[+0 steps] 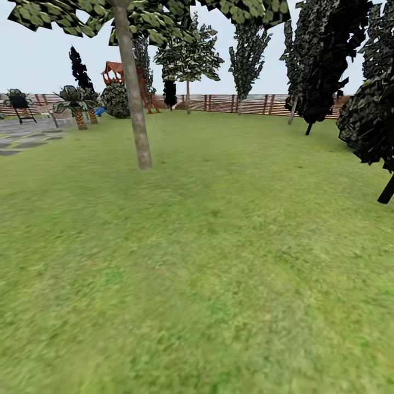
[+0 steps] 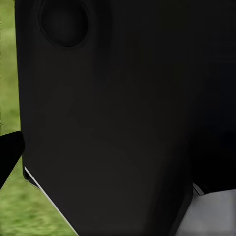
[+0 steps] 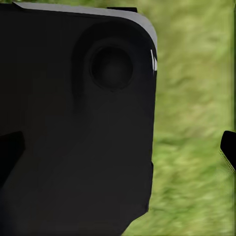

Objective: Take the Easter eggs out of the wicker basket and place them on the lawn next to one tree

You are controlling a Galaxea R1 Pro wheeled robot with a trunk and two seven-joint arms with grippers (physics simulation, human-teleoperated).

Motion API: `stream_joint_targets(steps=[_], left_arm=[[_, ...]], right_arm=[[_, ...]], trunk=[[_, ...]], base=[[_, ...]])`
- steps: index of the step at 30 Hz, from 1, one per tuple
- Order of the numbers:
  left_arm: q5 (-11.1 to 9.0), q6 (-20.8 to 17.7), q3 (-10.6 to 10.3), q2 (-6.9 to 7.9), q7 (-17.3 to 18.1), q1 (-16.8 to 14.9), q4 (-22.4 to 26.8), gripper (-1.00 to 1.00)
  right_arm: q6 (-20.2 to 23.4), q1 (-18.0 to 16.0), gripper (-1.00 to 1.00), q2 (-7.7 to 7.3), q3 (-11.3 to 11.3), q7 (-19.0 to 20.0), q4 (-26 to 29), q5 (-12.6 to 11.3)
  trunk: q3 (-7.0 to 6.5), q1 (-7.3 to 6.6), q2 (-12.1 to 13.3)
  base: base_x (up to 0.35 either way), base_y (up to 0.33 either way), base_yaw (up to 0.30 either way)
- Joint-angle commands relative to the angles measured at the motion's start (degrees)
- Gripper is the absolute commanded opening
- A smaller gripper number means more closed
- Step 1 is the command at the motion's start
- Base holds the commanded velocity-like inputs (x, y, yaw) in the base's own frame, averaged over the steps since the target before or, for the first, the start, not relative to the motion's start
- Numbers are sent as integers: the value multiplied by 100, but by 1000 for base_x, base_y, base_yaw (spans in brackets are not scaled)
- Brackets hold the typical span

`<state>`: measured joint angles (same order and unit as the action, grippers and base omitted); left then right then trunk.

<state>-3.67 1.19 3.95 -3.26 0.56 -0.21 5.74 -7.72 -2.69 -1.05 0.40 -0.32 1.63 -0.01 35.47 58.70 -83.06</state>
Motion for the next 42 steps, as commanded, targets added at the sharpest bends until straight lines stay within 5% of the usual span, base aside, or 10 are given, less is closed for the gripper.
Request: stream_joint_targets(steps=[1,42], left_arm=[[-38,13,36,-2,6,-1,-3,100],[-38,13,36,-8,6,-3,-3,100]], right_arm=[[-19,-3,100,0,4,-3,-5,0],[-23,-3,100,3,-10,-3,2,-10]], trunk=[[5,3,-2],[5,3,-2]], base=[[338,0,0],[339,0,0]])
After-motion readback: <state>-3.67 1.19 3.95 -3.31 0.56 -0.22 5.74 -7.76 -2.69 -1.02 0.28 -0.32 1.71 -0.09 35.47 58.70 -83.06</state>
